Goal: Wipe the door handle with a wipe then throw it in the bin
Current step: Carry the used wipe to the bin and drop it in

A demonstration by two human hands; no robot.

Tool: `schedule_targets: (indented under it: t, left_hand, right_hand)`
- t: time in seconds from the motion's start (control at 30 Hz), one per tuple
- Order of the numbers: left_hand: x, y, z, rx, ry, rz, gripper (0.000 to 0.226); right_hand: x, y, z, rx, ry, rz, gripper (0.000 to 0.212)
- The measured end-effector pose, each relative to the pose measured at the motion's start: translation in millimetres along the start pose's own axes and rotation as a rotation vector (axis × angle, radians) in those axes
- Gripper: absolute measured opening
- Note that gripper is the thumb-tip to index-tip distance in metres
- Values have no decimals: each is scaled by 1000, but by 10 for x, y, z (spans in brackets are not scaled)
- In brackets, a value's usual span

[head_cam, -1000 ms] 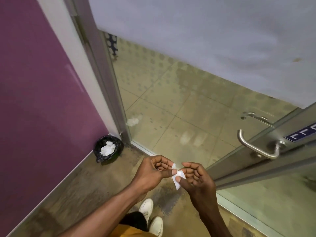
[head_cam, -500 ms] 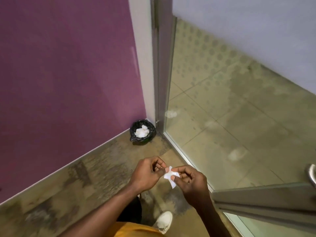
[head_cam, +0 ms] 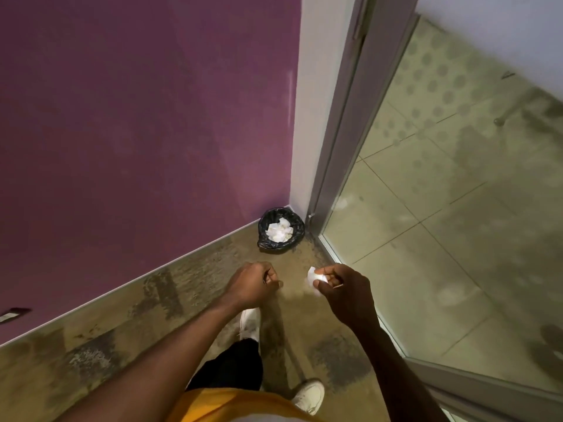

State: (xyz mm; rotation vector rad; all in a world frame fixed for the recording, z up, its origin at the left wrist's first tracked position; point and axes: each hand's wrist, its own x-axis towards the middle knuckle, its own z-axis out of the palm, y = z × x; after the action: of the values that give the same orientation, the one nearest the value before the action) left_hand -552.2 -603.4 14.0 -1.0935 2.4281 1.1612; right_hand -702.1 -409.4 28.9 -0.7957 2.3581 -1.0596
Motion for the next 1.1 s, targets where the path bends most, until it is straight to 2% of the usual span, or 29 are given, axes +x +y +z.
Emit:
schedule_targets:
  t: [0.1,0.27,0.47,0.57,0.63,0.7,0.8,0.9,1.0,1.1]
  left_hand:
    - [337,-288,-239,60,-81,-13,17]
    - [843,-690,-573,44,-123,-60,19]
    - [1444,-1155,-768,36,-130,-97,19]
    - [1693,-1361,-739,12,-132,-157,23]
    - [1816,-1495,-689,-3,-128,-196,21]
    - [1908,-1611,-619,-11,-129,-234,34]
    - [2063,-1802,-474,-19,-137,-290,33]
    - [2233,-1997,-315,1,-171,-289,29]
    - [2546,-2216,-65,12,-190,-336,34]
    - [2915,-2404,238,31,-205,-341,29]
  right_hand:
    - [341,-78,281,-40,-20,-26,13]
    - [858,-282,617,-147,-83,17,10]
    - [1509,-347,1038,-254,-70,73,22]
    - [1848,-278,1247,-303,-93,95,21]
    - [2064,-162,1404,-346,-85,84,33]
    - [2269,-37,1545,-377,-79,71,42]
    - [2605,224,1817,-422,-131,146,15]
    - [2895,417,2067,-451,-147,161,15]
    - [3222,671,2392,-476,-151,71,16]
    - [3519,1019,2728,-449,-148,9,22]
